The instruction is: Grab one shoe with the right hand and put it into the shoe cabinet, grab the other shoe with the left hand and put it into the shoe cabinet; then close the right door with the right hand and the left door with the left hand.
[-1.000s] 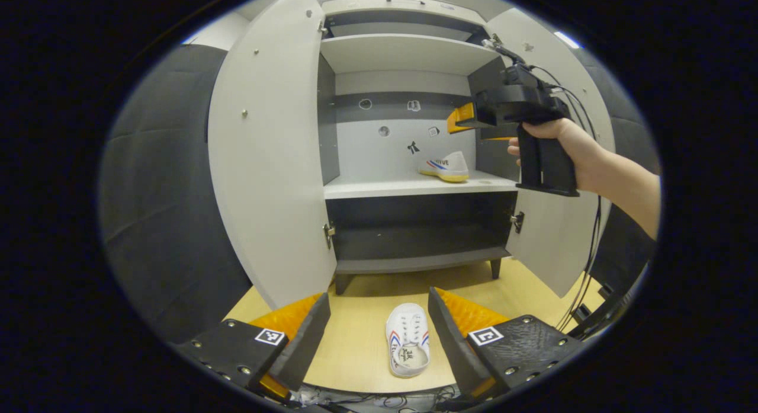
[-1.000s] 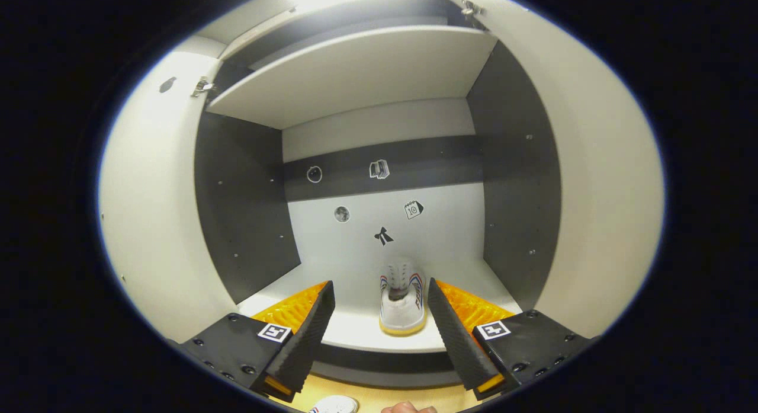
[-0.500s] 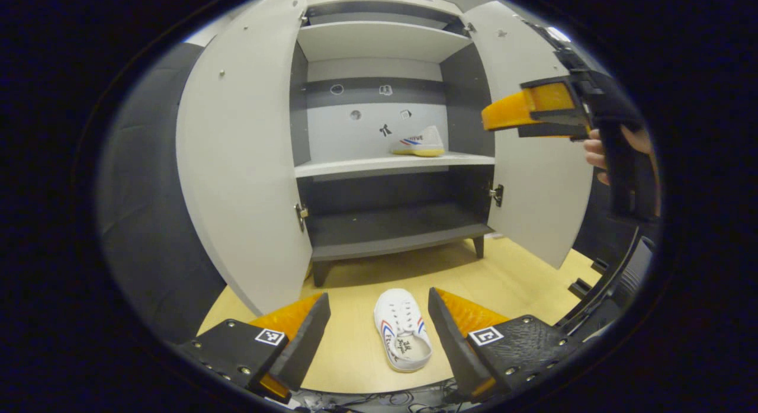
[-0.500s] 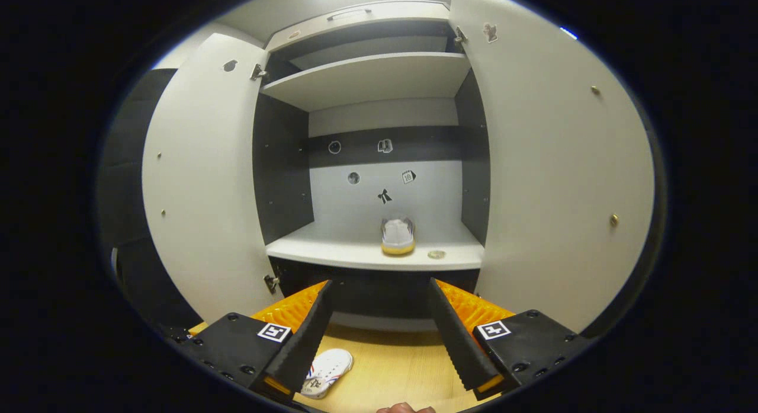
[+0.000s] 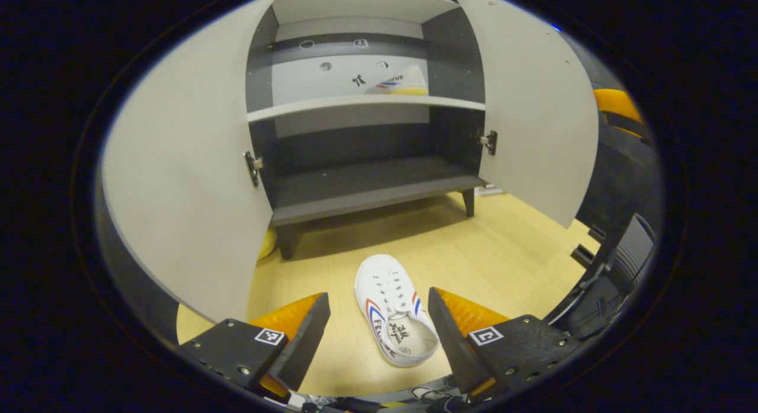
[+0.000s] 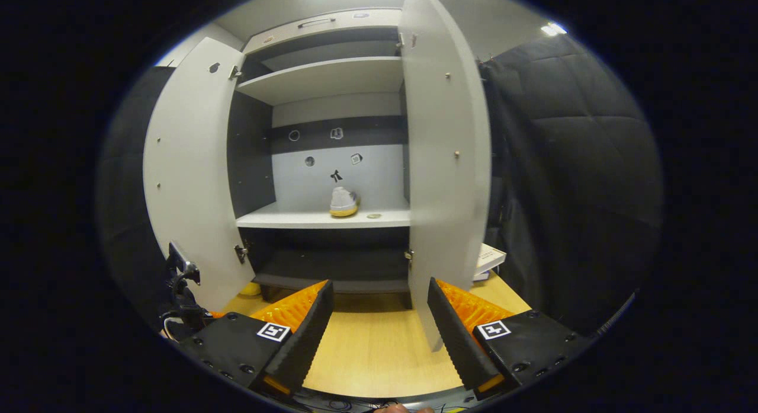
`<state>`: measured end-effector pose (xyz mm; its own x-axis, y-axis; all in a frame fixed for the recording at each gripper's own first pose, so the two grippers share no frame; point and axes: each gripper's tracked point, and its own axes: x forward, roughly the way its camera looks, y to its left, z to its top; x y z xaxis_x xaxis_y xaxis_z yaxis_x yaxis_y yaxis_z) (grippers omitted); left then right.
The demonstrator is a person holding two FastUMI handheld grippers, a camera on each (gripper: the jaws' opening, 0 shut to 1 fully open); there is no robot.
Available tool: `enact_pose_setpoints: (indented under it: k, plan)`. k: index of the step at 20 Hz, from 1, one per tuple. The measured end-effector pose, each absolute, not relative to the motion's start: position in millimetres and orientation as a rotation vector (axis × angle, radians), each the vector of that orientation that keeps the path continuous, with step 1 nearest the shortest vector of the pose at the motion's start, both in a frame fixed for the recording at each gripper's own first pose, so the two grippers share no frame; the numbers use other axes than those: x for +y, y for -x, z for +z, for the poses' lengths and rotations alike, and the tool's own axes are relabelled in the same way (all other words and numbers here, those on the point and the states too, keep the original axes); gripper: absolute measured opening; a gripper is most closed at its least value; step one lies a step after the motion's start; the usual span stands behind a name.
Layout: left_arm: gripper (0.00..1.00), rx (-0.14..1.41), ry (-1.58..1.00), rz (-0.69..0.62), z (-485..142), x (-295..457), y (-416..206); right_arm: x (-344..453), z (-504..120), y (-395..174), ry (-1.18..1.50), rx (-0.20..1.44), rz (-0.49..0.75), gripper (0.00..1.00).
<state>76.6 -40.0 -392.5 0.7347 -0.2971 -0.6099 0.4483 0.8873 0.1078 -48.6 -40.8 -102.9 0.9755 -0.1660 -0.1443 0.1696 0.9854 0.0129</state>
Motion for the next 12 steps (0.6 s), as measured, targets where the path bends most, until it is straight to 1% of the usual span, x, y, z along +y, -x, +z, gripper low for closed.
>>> enact_pose_setpoints:
  k: [1, 2, 4, 5, 6, 11, 12]
  plan:
    - [0.94, 0.645, -0.268, -0.417, -404, -40, -81, -51, -105, 56, -0.029, 0.148, -0.202, 0.99]
    - [0.96, 0.674, -0.279, -0.424, -417, -41, -85, -62, -110, 61, -0.031, 0.156, -0.237, 0.99]
    - [0.94, 0.728, -0.289, -0.436, -440, -40, -89, -81, -122, 71, -0.035, 0.178, -0.304, 0.99]
    - [0.96, 0.755, -0.280, -0.444, -450, -41, -91, -91, -125, 78, -0.040, 0.187, -0.334, 0.99]
    - [0.94, 0.782, -0.267, -0.442, -458, -41, -91, -99, -129, 87, -0.047, 0.196, -0.360, 0.98]
    - [0.93, 0.871, -0.217, -0.419, -485, -31, -98, -133, -148, 113, -0.043, 0.237, -0.476, 0.99]
    - [0.72, 0.886, -0.205, -0.415, -491, -31, -99, -140, -150, 120, -0.051, 0.242, -0.495, 0.98]
